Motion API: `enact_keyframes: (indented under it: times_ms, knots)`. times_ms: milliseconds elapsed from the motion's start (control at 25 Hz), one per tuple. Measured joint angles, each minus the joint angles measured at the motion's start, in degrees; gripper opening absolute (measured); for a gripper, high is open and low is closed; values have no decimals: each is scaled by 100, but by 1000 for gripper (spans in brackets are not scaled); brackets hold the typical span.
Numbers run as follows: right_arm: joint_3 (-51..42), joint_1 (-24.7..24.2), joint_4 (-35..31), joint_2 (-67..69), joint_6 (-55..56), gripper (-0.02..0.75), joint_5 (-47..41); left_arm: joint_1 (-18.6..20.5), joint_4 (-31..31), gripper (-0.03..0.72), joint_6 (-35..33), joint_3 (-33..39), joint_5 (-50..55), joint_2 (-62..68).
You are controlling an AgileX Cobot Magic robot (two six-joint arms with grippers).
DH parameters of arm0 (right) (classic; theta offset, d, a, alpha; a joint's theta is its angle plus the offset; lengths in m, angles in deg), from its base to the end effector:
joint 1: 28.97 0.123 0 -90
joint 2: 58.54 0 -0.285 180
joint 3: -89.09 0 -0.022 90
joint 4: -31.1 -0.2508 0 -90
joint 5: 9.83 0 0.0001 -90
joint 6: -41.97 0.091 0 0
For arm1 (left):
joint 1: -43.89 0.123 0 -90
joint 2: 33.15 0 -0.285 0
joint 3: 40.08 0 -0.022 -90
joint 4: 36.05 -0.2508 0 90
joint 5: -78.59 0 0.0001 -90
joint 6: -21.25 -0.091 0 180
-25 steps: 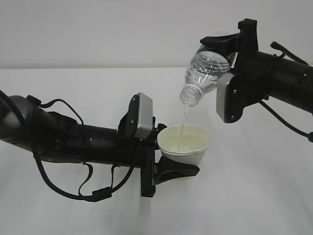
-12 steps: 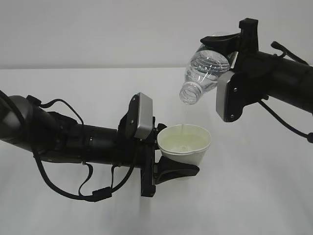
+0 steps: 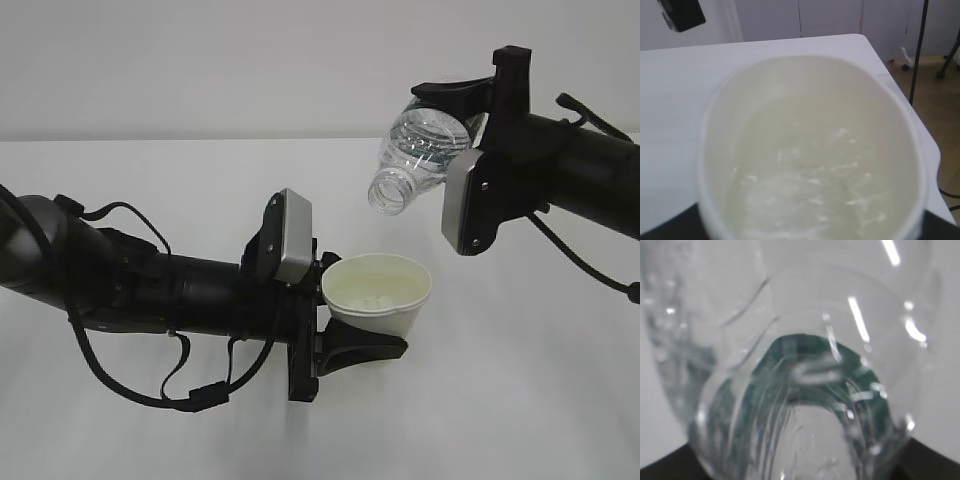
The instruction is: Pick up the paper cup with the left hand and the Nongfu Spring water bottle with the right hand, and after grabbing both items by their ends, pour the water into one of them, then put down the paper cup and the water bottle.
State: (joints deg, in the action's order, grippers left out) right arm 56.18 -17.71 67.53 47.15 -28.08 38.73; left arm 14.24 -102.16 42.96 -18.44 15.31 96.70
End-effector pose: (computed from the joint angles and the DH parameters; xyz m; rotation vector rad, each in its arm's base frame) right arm 0.3260 0.1062 0.2148 -1.5670 0.7121 -0.7262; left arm 0.2849 -0.2477 0.1116 1.3704 1.3367 -0.9983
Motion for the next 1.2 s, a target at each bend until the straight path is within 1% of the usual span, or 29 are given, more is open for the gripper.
enact_keyframes:
  times_ms: [240,560,760,800,880,1000,1200]
  knots:
    - [-37,0,0,0,472,429,260,0,22,400,0,0,0,0]
    - [-47,0,-41,0,1222,429,386,0,58,400,0,0,0,0]
    - [-47,0,-380,0,1671,429,427,0,70,400,0,0,0,0]
    - [-47,0,-427,0,1759,452,427,0,70,400,0,0,0,0]
    - [-47,0,-497,0,1925,434,427,0,70,400,0,0,0,0]
    - [-47,0,-564,0,2136,429,431,0,70,400,0,0,0,0]
    - [-47,0,-1131,0,2500,428,440,0,70,400,0,0,0,0]
